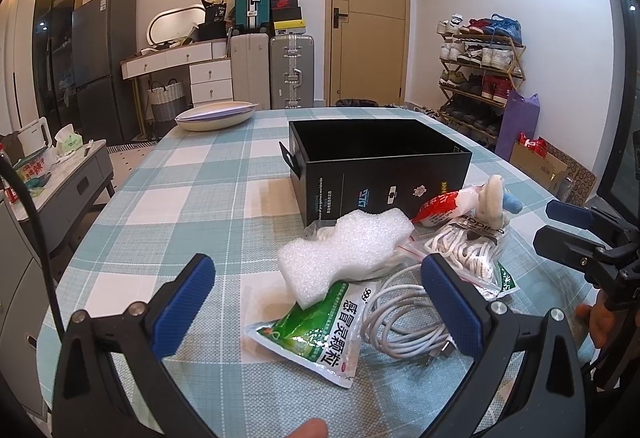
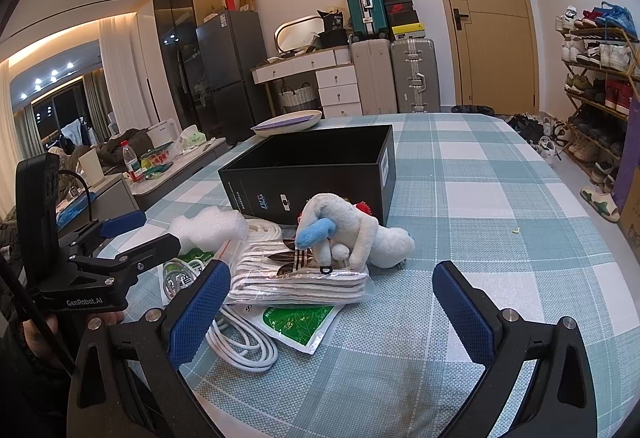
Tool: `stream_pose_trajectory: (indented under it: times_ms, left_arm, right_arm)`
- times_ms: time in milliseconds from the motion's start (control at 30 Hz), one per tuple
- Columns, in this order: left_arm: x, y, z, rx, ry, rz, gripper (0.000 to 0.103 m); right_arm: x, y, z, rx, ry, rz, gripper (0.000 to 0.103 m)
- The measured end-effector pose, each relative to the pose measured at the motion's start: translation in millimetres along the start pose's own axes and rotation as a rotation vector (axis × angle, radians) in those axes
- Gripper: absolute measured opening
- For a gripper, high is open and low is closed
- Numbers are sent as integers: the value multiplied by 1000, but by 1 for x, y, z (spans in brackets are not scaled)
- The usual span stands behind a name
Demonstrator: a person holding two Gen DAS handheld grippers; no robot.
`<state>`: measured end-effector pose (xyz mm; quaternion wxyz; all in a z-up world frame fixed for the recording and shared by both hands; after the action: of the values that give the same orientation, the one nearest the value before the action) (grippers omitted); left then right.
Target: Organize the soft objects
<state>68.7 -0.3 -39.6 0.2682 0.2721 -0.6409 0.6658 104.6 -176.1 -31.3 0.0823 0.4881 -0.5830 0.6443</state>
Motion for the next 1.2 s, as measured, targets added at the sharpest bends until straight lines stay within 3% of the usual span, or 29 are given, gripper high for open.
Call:
stream_pose_trajectory:
  times_ms: [1200]
  left_arm:
    - [2,-3,-1,-11,6,1,103]
  right_arm:
    - [6,-4,4,-2,12,8,103]
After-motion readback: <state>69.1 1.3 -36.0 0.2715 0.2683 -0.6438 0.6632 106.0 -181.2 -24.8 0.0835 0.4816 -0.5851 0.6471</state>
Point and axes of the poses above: each gripper's, at about its wrist camera, not at the fingertips, and x roughly against the way its jaws point, z to its right, y to its underside, the point moved 8 cm from there along -x, roughly the way its jaws point, and after that the axes turned 14 degrees about -z, right-handed, at the moved point
